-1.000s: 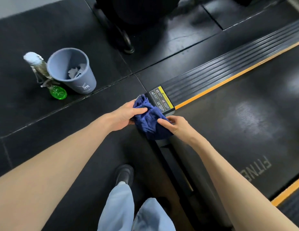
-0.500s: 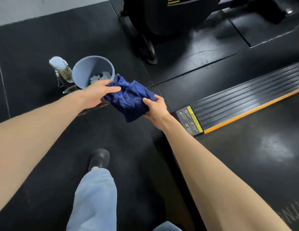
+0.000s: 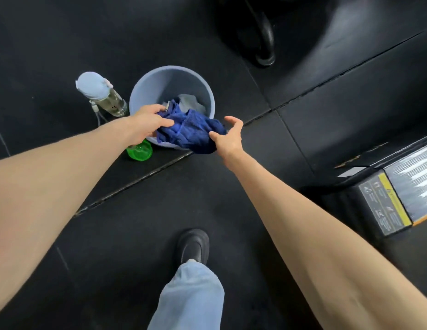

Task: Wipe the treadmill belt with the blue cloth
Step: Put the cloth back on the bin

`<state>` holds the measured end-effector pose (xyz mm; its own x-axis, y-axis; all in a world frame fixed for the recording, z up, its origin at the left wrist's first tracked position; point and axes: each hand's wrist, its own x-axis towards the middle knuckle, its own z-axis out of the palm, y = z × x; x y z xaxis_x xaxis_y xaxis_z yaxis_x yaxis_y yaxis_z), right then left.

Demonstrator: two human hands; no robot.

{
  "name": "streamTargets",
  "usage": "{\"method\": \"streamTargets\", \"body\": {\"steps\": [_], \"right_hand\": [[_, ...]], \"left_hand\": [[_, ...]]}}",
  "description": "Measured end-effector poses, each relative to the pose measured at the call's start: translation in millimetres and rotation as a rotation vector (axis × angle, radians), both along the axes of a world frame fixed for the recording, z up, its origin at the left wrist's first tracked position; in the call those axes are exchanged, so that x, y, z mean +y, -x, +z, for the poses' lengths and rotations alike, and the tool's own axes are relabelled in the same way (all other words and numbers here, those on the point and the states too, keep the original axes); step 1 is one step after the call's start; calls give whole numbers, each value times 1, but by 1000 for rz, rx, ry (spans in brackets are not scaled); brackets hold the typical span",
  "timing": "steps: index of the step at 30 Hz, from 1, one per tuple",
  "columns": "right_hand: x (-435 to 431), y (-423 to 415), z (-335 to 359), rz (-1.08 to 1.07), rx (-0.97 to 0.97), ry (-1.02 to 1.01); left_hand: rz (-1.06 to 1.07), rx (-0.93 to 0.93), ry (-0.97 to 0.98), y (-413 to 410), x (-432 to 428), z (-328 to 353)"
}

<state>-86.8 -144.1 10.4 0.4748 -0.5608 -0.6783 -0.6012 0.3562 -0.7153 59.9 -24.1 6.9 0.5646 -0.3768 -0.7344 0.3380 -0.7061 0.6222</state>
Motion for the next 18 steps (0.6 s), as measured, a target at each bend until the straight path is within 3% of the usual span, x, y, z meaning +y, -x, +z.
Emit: {"method": "streamTargets", "body": {"steps": [8,11,13,18], "right_hand": [[13,-42,-42,-166,169,186],[16,-34,-53,-72,306,282],[14,-29,-62,-43,371,243],[7,-38,-70,-27,464,155]], "left_hand": [[-217,-178,27,-34,-10,-49],[-495,-251,-58,-28,-8,-63],[-654,-303,-91,-24,-5,-71],[-764,-237,-51,-26,-7,-77]]}}
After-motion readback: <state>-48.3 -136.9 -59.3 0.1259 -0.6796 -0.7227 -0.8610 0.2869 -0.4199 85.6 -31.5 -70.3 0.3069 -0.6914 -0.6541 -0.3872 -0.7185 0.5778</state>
